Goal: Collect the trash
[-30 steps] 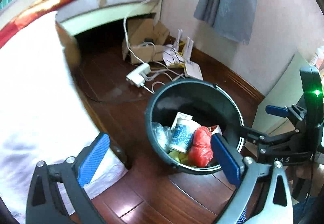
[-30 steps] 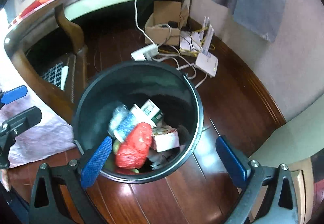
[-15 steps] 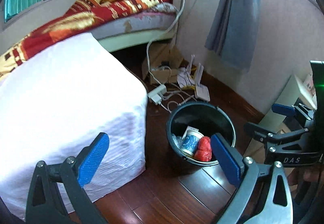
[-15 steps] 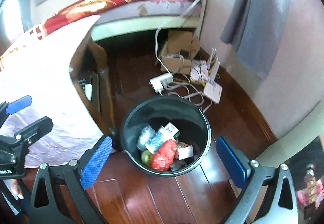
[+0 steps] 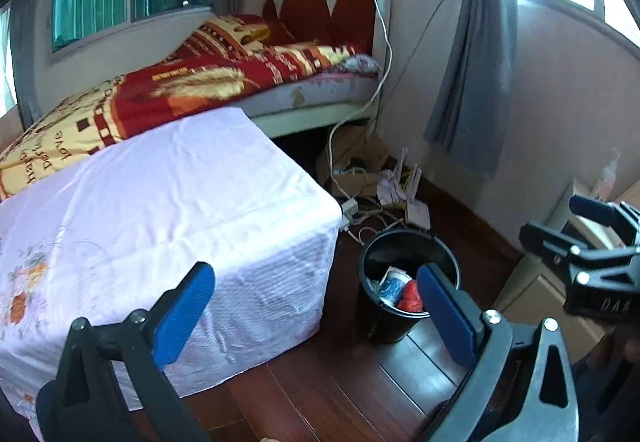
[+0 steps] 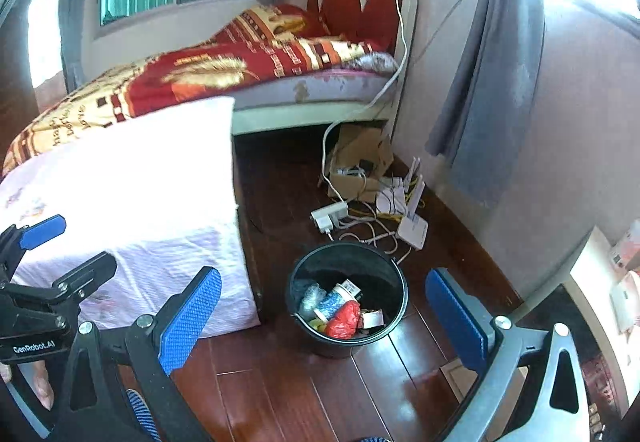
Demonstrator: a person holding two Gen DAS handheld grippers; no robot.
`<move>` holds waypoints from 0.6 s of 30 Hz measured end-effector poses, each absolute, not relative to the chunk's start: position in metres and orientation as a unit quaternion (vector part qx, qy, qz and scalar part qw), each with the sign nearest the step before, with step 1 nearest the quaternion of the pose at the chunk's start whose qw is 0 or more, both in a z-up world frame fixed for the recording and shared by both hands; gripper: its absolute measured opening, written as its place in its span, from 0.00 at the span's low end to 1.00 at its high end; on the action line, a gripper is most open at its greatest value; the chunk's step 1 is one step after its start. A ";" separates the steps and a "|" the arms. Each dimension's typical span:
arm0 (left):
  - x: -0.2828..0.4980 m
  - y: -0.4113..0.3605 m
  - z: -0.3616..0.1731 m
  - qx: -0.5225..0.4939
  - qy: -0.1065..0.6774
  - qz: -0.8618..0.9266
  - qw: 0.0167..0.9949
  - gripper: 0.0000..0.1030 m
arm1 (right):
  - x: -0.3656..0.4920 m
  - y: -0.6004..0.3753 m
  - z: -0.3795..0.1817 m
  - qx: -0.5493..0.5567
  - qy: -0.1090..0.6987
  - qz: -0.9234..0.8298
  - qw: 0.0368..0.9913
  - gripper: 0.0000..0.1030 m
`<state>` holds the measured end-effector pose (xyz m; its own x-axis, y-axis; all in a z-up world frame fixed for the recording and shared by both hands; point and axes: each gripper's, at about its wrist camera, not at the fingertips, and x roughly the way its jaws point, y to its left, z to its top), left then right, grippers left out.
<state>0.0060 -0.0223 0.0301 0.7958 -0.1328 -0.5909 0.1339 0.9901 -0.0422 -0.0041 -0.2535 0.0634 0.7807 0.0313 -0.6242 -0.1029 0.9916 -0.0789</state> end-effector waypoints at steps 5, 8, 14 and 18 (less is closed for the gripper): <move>-0.030 -0.021 0.052 0.016 0.284 -0.073 0.956 0.99 | -0.038 -0.251 0.089 -0.051 0.307 0.025 0.950 1.00; -0.045 -0.024 0.065 0.018 0.270 -0.080 0.959 0.99 | -0.054 -0.253 0.100 -0.054 0.297 0.019 0.953 1.00; -0.062 -0.032 0.083 0.025 0.244 -0.091 0.965 1.00 | -0.074 -0.258 0.116 -0.046 0.279 0.017 0.959 1.00; -0.062 -0.027 0.085 0.021 0.236 -0.086 0.968 1.00 | -0.075 -0.258 0.121 -0.046 0.272 0.014 0.961 1.00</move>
